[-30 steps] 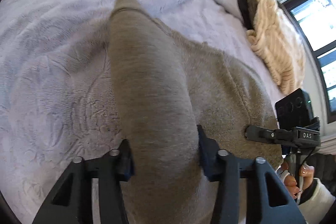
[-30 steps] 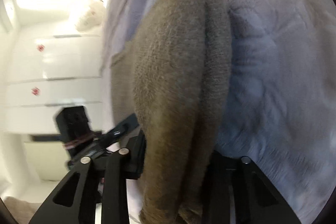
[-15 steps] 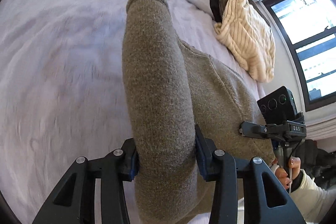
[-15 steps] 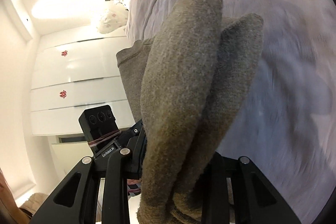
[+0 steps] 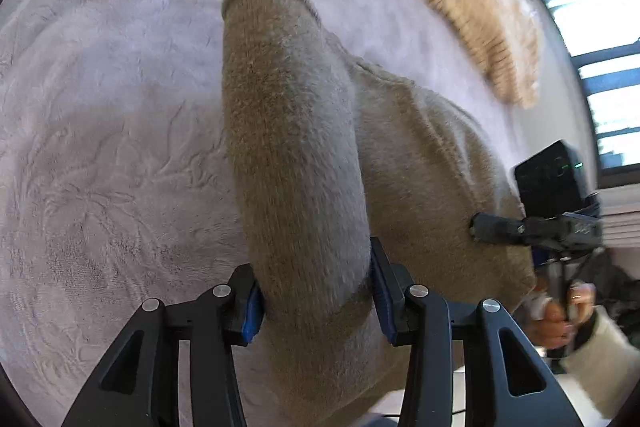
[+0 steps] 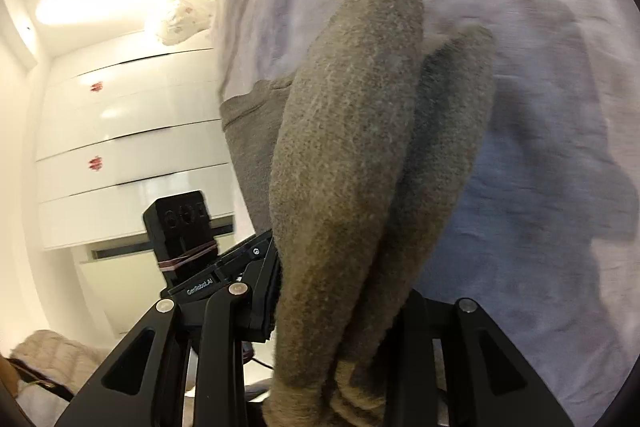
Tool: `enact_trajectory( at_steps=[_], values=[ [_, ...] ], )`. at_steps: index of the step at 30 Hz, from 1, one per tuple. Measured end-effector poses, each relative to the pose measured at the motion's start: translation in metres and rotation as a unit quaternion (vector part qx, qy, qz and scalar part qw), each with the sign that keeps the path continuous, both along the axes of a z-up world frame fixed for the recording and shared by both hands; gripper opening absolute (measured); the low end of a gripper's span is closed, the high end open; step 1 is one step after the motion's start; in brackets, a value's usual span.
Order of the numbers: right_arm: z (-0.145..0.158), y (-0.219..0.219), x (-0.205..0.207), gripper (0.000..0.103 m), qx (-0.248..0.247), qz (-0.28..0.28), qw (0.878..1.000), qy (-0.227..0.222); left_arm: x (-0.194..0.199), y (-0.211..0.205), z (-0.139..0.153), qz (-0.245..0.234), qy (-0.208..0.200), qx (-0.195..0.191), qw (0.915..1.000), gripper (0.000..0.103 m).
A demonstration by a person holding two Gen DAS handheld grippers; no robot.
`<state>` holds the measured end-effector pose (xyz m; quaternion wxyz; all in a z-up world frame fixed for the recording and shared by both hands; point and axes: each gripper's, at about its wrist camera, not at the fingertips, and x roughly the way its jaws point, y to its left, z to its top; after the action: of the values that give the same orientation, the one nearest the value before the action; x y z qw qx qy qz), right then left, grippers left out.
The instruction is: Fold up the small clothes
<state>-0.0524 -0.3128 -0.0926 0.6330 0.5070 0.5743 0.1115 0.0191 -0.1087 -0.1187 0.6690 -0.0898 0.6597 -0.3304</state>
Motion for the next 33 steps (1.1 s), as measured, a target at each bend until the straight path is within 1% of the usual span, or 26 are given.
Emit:
enact_trajectory(
  at_steps=[1, 2, 3, 4, 5, 6, 7, 9, 11, 12, 14, 15, 16, 17, 18, 20, 22, 23, 24, 25, 26, 28, 30, 31, 32, 33],
  values=[
    [-0.008, -0.005, 0.001, 0.035, -0.013, -0.006, 1.0, 0.017, -0.001, -0.001, -0.003, -0.001, -0.004, 0.011, 0.9999, 0.048],
    [-0.012, -0.008, 0.001, 0.036, -0.026, -0.01, 0.999, 0.027, -0.002, -0.002, -0.006, 0.001, -0.011, 0.027, 0.9996, 0.051],
    [-0.016, -0.011, 0.003, 0.042, -0.042, -0.012, 0.998, 0.036, -0.002, -0.001, -0.007, 0.004, -0.013, 0.032, 0.9994, 0.055],
    [-0.016, -0.013, 0.005, 0.045, -0.068, -0.006, 0.997, 0.047, -0.001, 0.0, -0.007, 0.007, -0.014, 0.034, 0.9993, 0.055],
    [-0.013, -0.013, 0.007, 0.053, -0.092, 0.001, 0.994, 0.052, -0.001, 0.002, -0.005, 0.01, -0.014, 0.038, 0.9991, 0.055],
    [-0.01, -0.013, 0.007, 0.058, -0.105, 0.007, 0.993, 0.054, -0.001, 0.003, -0.001, 0.01, -0.019, 0.045, 0.9988, 0.055],
    [-0.006, -0.011, 0.01, 0.059, -0.121, 0.016, 0.991, 0.057, -0.001, 0.005, 0.001, 0.01, -0.023, 0.051, 0.9984, 0.055],
    [0.002, -0.011, 0.011, 0.059, -0.137, 0.019, 0.989, 0.059, 0.001, 0.013, 0.011, 0.016, -0.035, 0.069, 0.9969, 0.055],
    [0.013, -0.018, 0.008, 0.059, -0.16, 0.015, 0.986, 0.053, 0.003, 0.018, 0.022, 0.033, -0.056, 0.09, 0.9938, 0.055],
    [0.018, -0.023, 0.006, 0.059, -0.16, 0.005, 0.986, 0.044, 0.004, 0.021, 0.027, 0.043, -0.066, 0.096, 0.9923, 0.055],
    [0.015, -0.049, -0.027, 0.059, -0.141, -0.015, 0.989, 0.033, 0.009, 0.026, 0.028, 0.06, -0.069, 0.103, 0.9904, 0.055],
    [0.01, -0.052, -0.024, 0.056, -0.117, -0.024, 0.992, 0.034, 0.01, 0.026, 0.026, 0.066, -0.067, 0.11, 0.9895, 0.055],
    [0.003, -0.055, -0.027, 0.049, -0.099, -0.028, 0.994, 0.038, 0.011, 0.024, 0.023, 0.072, -0.065, 0.121, 0.9879, 0.055],
    [-0.002, -0.056, -0.025, 0.023, -0.093, -0.026, 0.994, 0.045, 0.011, 0.02, 0.019, 0.075, -0.065, 0.133, 0.9861, 0.055],
    [-0.001, -0.053, -0.019, 0.023, -0.099, -0.017, 0.994, 0.043, 0.008, 0.016, 0.017, 0.076, -0.065, 0.148, 0.9839, 0.055],
    [0.015, -0.045, -0.015, 0.023, -0.141, 0.025, 0.989, 0.023, 0.003, 0.01, 0.016, 0.076, -0.077, 0.164, 0.9805, 0.055],
    [0.024, -0.032, -0.003, 0.023, -0.198, 0.07, 0.977, 0.016, -0.003, 0.004, 0.014, 0.073, -0.092, 0.181, 0.9765, 0.055],
    [0.022, -0.029, 0.0, 0.023, -0.226, 0.088, 0.97, 0.021, -0.005, 0.002, 0.011, 0.071, -0.096, 0.191, 0.9744, 0.059],
    [0.012, -0.03, -0.003, 0.023, -0.246, 0.103, 0.963, 0.03, -0.006, 0.0, 0.01, 0.071, -0.098, 0.197, 0.9729, 0.065],
    [0.004, -0.029, -0.003, 0.023, -0.259, 0.115, 0.958, 0.038, -0.008, -0.001, 0.01, 0.073, -0.102, 0.204, 0.971, 0.067],
    [-0.003, -0.031, -0.005, 0.023, -0.266, 0.124, 0.955, 0.043, -0.009, -0.003, 0.012, 0.075, -0.102, 0.207, 0.9702, 0.067],
    [-0.008, -0.035, -0.009, 0.023, -0.264, 0.124, 0.955, 0.047, -0.012, -0.004, 0.019, 0.068, -0.101, 0.218, 0.9684, 0.067],
    [-0.002, -0.038, -0.01, 0.024, -0.257, 0.11, 0.959, 0.05, -0.017, -0.007, 0.027, 0.058, -0.111, 0.234, 0.9643, 0.067],
    [-0.001, -0.043, -0.02, 0.023, -0.256, 0.109, 0.959, 0.05, -0.022, -0.006, 0.031, 0.049, -0.115, 0.242, 0.9622, 0.067],
    [0.003, -0.052, -0.034, 0.023, -0.256, 0.108, 0.959, 0.05, -0.026, -0.005, 0.033, 0.044, -0.114, 0.244, 0.9621, 0.067],
    [0.009, -0.053, -0.037, 0.024, -0.253, 0.105, 0.96, 0.051, -0.03, -0.004, 0.035, 0.04, -0.11, 0.244, 0.9627, 0.067]
  ],
)
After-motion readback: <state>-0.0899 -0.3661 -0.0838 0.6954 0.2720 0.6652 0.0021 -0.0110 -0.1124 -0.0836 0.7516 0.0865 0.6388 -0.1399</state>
